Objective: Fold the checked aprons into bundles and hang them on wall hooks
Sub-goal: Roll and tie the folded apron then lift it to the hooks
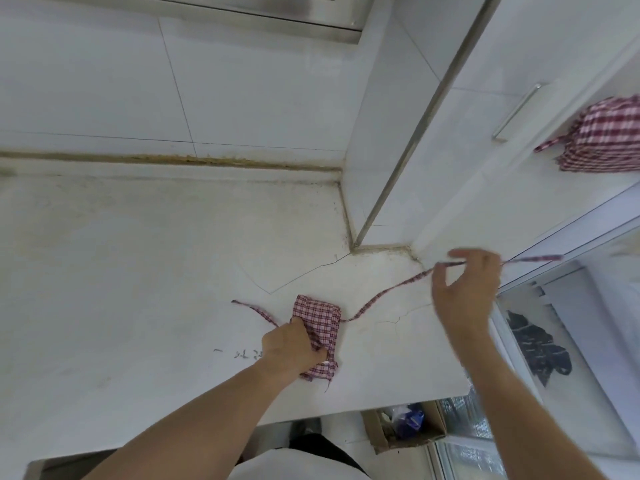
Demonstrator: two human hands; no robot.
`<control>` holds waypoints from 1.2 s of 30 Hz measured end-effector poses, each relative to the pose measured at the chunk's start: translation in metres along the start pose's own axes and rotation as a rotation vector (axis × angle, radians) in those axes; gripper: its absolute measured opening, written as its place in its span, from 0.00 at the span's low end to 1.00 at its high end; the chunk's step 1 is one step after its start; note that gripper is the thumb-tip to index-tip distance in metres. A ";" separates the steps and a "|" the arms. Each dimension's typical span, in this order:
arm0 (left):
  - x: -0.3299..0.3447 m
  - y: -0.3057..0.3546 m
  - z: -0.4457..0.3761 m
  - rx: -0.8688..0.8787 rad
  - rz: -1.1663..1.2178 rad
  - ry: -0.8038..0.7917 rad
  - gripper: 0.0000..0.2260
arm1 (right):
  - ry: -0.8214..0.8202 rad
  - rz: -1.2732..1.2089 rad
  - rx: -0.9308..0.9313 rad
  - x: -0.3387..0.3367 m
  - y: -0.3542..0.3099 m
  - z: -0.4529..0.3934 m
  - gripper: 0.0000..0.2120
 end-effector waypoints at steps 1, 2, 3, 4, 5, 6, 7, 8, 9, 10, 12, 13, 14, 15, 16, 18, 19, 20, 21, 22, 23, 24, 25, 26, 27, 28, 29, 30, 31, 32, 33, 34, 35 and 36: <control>-0.001 -0.001 0.001 -0.005 0.002 0.011 0.31 | -0.070 -0.030 0.017 0.014 0.000 0.020 0.04; -0.001 -0.002 0.001 -0.009 0.006 0.019 0.31 | -0.244 -0.041 0.118 0.030 0.001 0.039 0.04; -0.001 -0.004 0.002 -0.014 0.002 0.021 0.31 | -0.471 -0.074 0.315 0.047 0.003 0.058 0.08; -0.001 -0.005 0.004 -0.015 -0.011 0.020 0.31 | -0.657 -0.161 0.588 0.062 0.003 0.075 0.12; 0.000 -0.006 0.006 -0.017 -0.024 0.016 0.30 | -0.758 -0.309 0.872 0.076 0.003 0.091 0.15; 0.001 -0.007 0.008 -0.014 -0.037 0.010 0.30 | -0.764 -0.466 1.064 0.087 0.004 0.101 0.17; 0.001 -0.007 0.010 -0.009 -0.050 0.001 0.29 | -0.727 -0.580 1.121 0.096 0.006 0.108 0.18; 0.001 -0.009 0.013 -0.009 -0.065 -0.007 0.29 | -0.662 -0.670 1.113 0.106 0.004 0.112 0.17; 0.002 -0.010 0.015 -0.010 -0.071 -0.011 0.29 | -0.572 -0.731 1.091 0.112 0.001 0.111 0.15; 0.003 -0.011 0.015 -0.008 -0.072 -0.013 0.29 | -0.480 -0.798 1.073 0.115 -0.003 0.109 0.14; 0.003 -0.014 0.018 -0.018 -0.079 -0.010 0.29 | -0.335 -0.780 0.907 0.118 -0.017 0.103 0.16; 0.002 -0.014 0.019 -0.021 -0.084 -0.005 0.29 | -0.310 -0.707 0.753 0.117 -0.026 0.100 0.17; 0.002 -0.014 0.020 -0.015 -0.086 0.001 0.29 | -0.319 -0.645 0.589 0.118 -0.038 0.100 0.16; 0.002 -0.014 0.020 -0.005 -0.084 0.000 0.29 | -0.359 -0.610 0.434 0.118 -0.050 0.102 0.14; 0.001 -0.014 0.020 0.010 -0.071 -0.003 0.27 | -0.426 -0.602 0.306 0.121 -0.058 0.105 0.12; 0.000 -0.017 0.020 0.080 -0.033 -0.029 0.20 | -0.592 -0.538 0.109 0.131 -0.066 0.115 0.10; -0.001 -0.021 0.020 0.134 -0.026 -0.058 0.16 | -0.669 -0.477 0.036 0.137 -0.064 0.119 0.10; 0.000 -0.026 0.020 0.179 -0.016 -0.092 0.13 | -0.742 -0.412 -0.009 0.144 -0.059 0.124 0.10; 0.000 -0.032 0.020 0.214 0.001 -0.114 0.12 | -0.823 -0.346 -0.015 0.149 -0.056 0.127 0.11; -0.001 -0.038 0.020 0.233 0.026 -0.109 0.11 | -0.905 -0.261 -0.019 0.152 -0.053 0.128 0.12; -0.003 -0.045 0.021 0.233 0.049 -0.079 0.11 | -0.978 -0.178 -0.044 0.154 -0.051 0.130 0.15; -0.008 -0.050 0.023 0.225 0.055 -0.039 0.10 | -1.046 -0.108 -0.077 0.155 -0.050 0.132 0.15; -0.014 -0.055 0.024 0.218 0.041 -0.002 0.08 | -1.114 -0.054 -0.101 0.154 -0.052 0.134 0.14; -0.020 -0.060 0.024 0.225 0.020 0.021 0.07 | -1.168 -0.021 -0.112 0.154 -0.054 0.136 0.12; -0.027 -0.063 0.026 0.236 0.006 0.026 0.08 | -1.208 -0.001 -0.112 0.154 -0.055 0.137 0.11; -0.033 -0.066 0.027 0.251 -0.003 0.019 0.09 | -1.236 0.001 -0.098 0.154 -0.055 0.137 0.12; -0.038 -0.069 0.028 0.268 -0.003 0.017 0.09 | -1.250 -0.010 -0.092 0.153 -0.056 0.137 0.15; -0.042 -0.072 0.028 0.277 0.008 0.033 0.09 | -1.257 -0.026 -0.087 0.154 -0.058 0.137 0.17; -0.045 -0.073 0.027 0.286 0.035 0.070 0.08 | -1.255 -0.042 -0.084 0.154 -0.057 0.136 0.17; -0.049 -0.074 0.027 0.294 0.097 0.158 0.07 | -1.251 -0.053 -0.083 0.156 -0.058 0.136 0.17; -0.052 -0.076 0.029 0.293 0.184 0.319 0.05 | -1.255 -0.046 -0.085 0.156 -0.060 0.137 0.17; -0.056 -0.077 0.030 0.272 0.268 0.564 0.04 | -1.245 -0.046 -0.088 0.155 -0.062 0.137 0.18; -0.058 -0.078 0.032 0.212 0.347 0.820 0.05 | -1.227 -0.052 -0.084 0.153 -0.064 0.137 0.20; -0.058 -0.079 0.034 0.137 0.435 1.010 0.08 | -1.202 -0.065 -0.074 0.152 -0.064 0.137 0.21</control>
Point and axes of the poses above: each hand's wrist, its own z-axis away from the middle knuckle, its own x-axis out of the palm, y = z × x, the point moved 1 cm from there along -z, towards the middle knuckle, and after that the axes turned 11 degrees about -z, right-handed, at the moved point
